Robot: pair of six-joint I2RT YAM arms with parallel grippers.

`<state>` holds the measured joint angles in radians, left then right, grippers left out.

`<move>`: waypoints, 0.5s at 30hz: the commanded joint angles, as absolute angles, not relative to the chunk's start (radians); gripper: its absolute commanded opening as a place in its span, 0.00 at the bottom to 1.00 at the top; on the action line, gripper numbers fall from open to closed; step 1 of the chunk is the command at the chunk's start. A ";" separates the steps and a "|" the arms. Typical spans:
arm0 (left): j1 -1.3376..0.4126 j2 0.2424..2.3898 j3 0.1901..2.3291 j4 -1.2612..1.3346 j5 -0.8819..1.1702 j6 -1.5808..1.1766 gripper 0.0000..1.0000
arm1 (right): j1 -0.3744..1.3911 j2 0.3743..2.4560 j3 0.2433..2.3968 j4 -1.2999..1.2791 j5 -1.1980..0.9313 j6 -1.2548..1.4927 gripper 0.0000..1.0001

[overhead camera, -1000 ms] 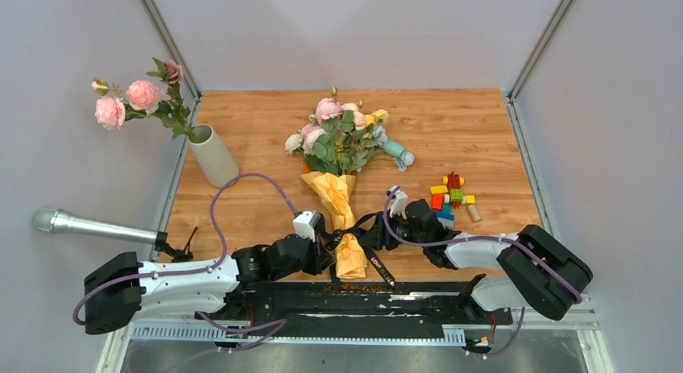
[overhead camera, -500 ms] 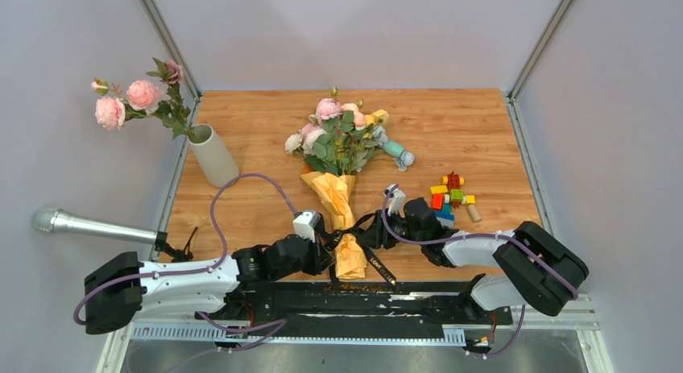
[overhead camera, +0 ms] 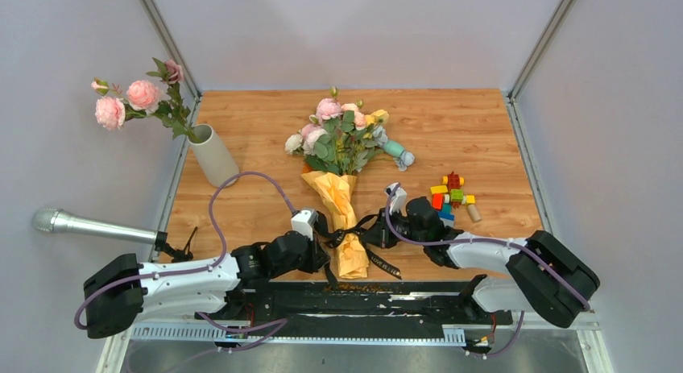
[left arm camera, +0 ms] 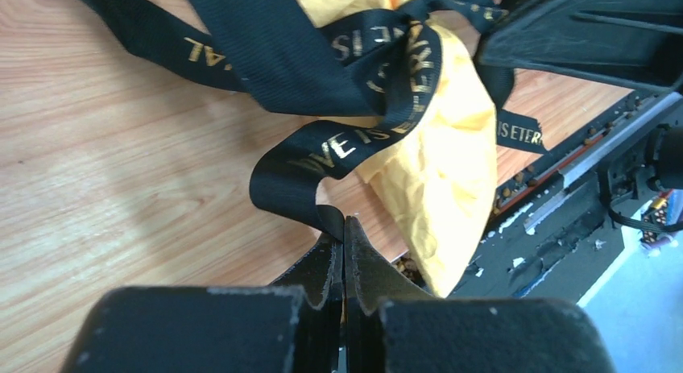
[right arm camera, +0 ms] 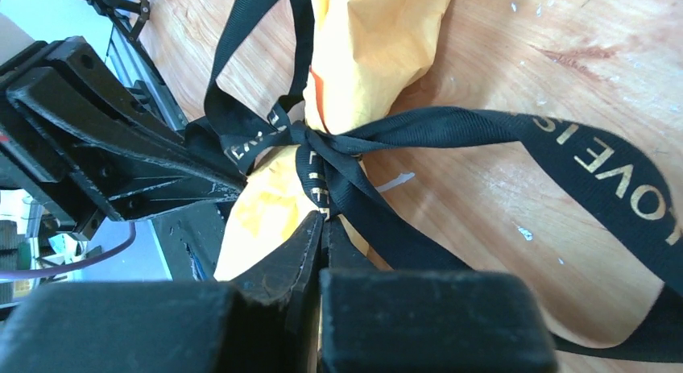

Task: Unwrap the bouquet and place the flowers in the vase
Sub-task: Untie the ribbon from the wrapping paper.

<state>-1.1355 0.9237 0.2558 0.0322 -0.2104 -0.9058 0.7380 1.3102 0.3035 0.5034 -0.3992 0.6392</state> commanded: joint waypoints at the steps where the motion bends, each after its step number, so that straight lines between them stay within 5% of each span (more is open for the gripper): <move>1: -1.096 0.904 0.313 -0.022 -0.195 -0.849 0.00 | 0.751 1.237 0.363 0.389 -0.331 0.564 0.00; 15: -0.934 0.825 0.394 -0.192 -0.146 -0.725 0.00 | 0.959 1.158 0.531 -0.037 0.171 0.427 0.00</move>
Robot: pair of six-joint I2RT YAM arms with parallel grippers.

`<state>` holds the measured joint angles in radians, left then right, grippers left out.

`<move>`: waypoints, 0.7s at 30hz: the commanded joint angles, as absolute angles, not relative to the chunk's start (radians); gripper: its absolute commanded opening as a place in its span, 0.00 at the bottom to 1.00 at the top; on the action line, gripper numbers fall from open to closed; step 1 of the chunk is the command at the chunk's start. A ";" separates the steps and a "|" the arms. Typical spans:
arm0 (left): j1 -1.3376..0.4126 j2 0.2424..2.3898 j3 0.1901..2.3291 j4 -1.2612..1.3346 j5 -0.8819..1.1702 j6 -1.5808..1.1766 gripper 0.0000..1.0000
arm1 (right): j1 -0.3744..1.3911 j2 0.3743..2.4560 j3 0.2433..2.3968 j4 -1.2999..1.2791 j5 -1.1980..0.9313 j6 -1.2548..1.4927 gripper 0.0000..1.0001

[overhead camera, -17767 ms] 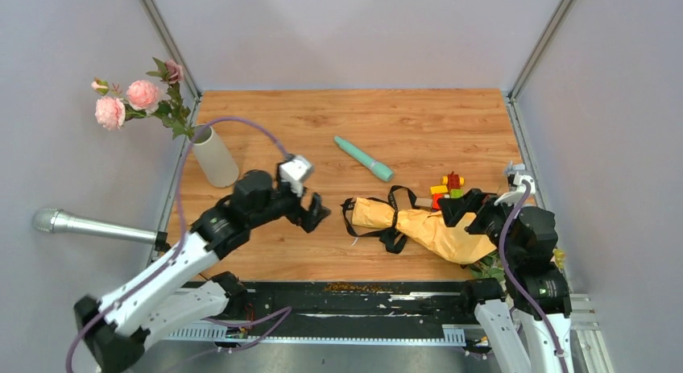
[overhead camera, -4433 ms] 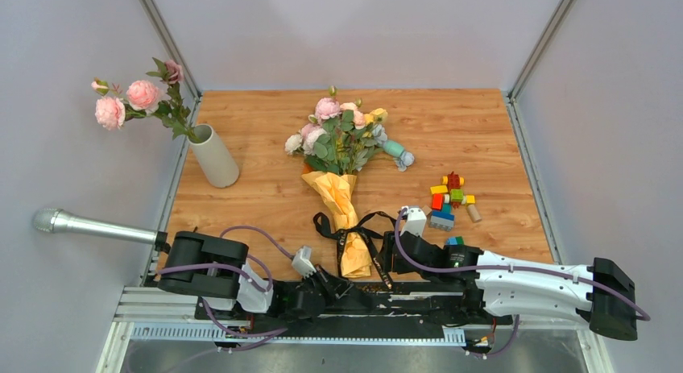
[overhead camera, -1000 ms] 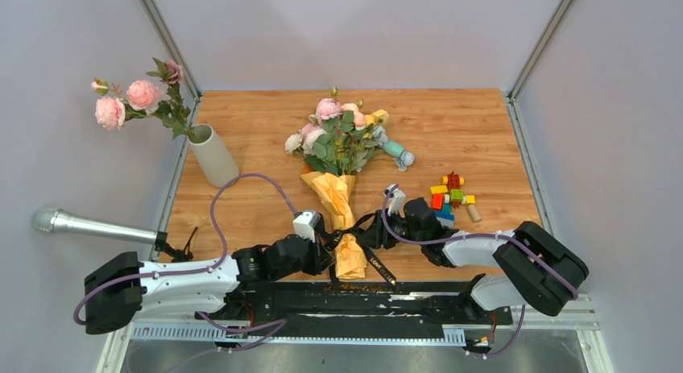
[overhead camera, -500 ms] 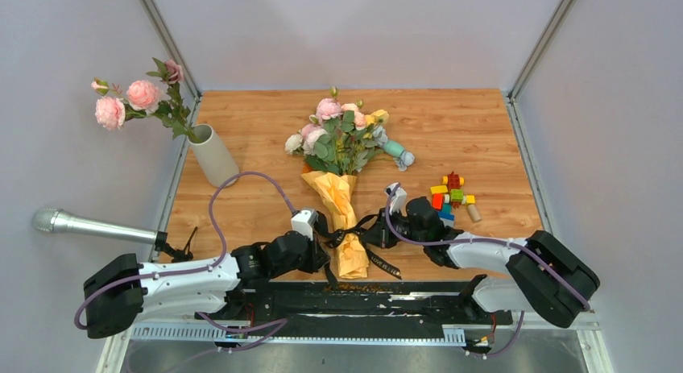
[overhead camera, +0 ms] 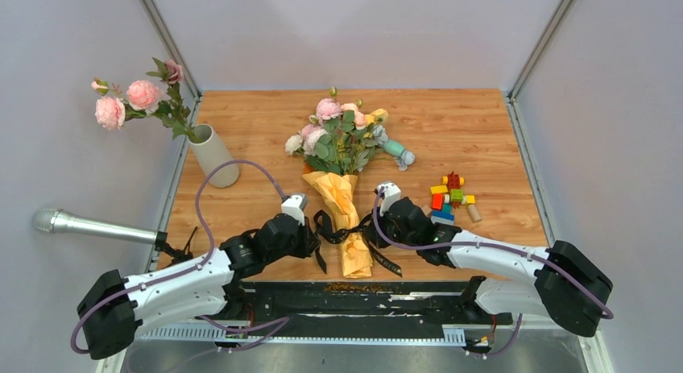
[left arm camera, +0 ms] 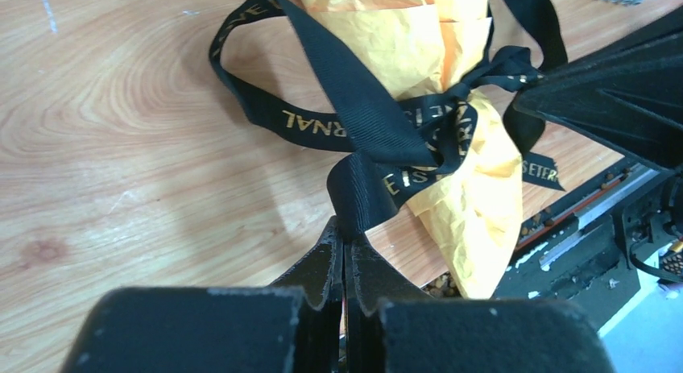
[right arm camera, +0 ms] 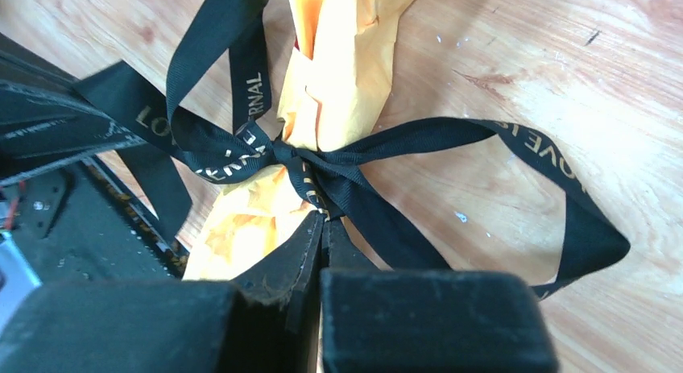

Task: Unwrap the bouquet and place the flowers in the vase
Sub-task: Untie the ribbon from the wrapping paper.

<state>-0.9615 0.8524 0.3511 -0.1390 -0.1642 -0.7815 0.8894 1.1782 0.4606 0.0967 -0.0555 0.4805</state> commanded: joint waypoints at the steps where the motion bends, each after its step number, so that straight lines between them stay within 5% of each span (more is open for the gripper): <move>1: -0.923 0.819 0.396 -0.197 -0.147 -0.723 0.00 | 0.975 1.160 0.541 -0.060 0.211 0.428 0.00; 7: -0.869 0.773 0.402 -0.239 -0.124 -0.700 0.00 | 1.043 1.198 0.610 -0.200 0.413 0.480 0.00; 21: -0.785 0.771 0.407 -0.257 -0.066 -0.658 0.00 | 1.089 1.217 0.633 -0.301 0.504 0.562 0.00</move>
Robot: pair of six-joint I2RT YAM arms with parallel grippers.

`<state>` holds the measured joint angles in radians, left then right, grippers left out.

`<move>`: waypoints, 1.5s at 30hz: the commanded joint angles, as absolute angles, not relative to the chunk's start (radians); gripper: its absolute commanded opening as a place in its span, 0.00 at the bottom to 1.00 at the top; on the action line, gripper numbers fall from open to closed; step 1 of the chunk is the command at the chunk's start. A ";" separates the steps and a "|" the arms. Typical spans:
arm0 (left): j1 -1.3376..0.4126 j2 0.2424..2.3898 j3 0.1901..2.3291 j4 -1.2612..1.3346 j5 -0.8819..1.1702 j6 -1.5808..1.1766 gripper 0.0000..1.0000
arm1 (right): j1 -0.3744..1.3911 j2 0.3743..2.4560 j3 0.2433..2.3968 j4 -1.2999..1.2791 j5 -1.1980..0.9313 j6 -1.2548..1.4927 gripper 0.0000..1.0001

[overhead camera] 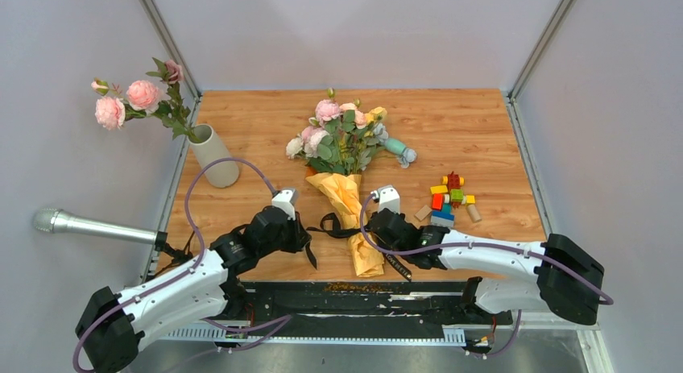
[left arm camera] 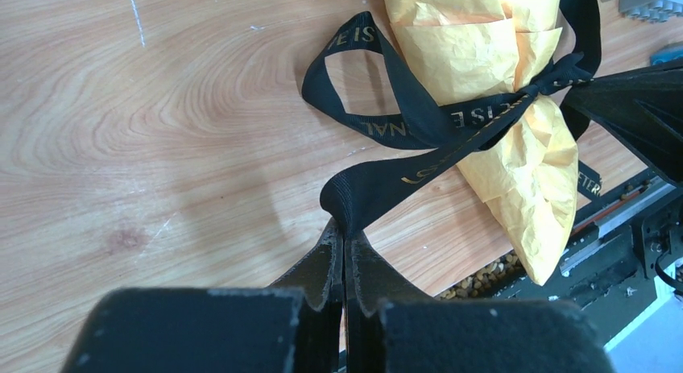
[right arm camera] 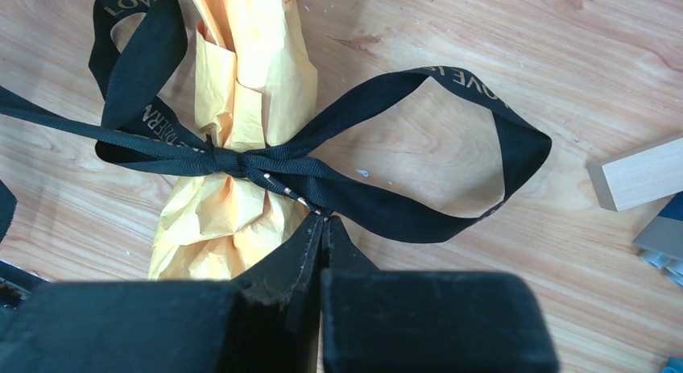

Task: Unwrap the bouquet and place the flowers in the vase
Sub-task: Untie the ribbon from the wrapping paper.

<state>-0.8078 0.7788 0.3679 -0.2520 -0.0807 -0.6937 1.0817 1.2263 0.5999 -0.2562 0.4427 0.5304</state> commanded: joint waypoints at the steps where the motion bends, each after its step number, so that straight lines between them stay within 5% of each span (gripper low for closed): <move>1: -0.781 0.771 0.407 -0.256 -0.062 -0.656 0.00 | 1.088 1.215 0.631 -0.301 0.503 0.564 0.00; 45: -0.592 0.703 0.378 -0.310 0.032 -0.618 0.00 | 0.981 1.122 0.517 -0.354 0.503 0.658 0.00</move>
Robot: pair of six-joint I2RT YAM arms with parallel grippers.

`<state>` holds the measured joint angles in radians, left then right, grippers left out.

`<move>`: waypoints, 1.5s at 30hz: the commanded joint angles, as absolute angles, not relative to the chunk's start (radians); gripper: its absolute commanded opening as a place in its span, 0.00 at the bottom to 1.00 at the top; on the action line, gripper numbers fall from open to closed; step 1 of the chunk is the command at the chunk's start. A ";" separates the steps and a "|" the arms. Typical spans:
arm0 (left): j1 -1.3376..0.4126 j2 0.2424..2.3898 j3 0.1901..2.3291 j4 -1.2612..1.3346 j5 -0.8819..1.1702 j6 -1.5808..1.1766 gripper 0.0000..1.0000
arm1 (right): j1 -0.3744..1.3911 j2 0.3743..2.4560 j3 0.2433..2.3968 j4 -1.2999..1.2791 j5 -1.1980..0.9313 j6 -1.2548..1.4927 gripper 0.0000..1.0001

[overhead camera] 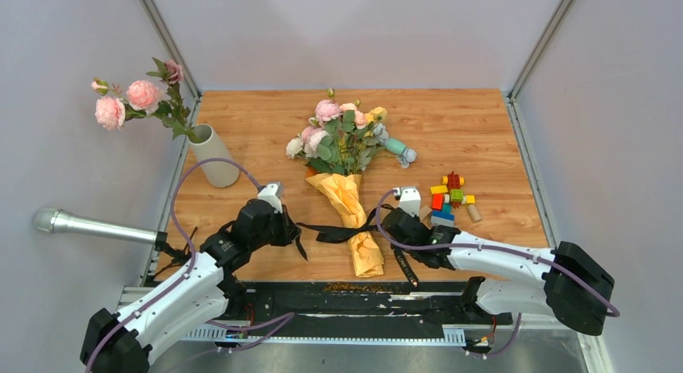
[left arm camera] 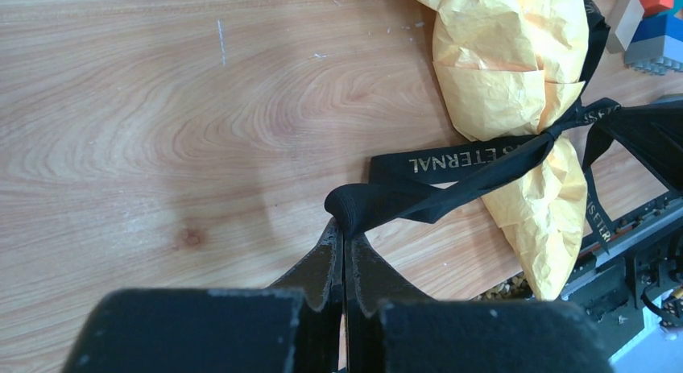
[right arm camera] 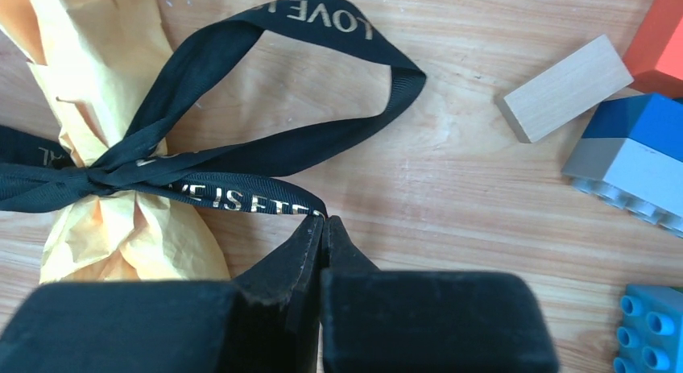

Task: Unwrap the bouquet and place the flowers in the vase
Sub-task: Untie the ribbon from the wrapping paper.

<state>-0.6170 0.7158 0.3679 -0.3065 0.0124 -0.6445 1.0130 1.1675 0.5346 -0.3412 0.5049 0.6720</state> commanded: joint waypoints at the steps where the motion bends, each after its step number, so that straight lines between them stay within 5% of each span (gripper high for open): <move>1: -0.587 0.703 0.379 -0.311 0.033 -0.617 0.00 | 0.970 1.115 0.515 -0.354 0.494 0.655 0.00; 45: -0.437 0.681 0.443 -0.341 0.076 -0.567 0.00 | 0.462 0.785 0.417 -0.380 0.124 0.537 0.00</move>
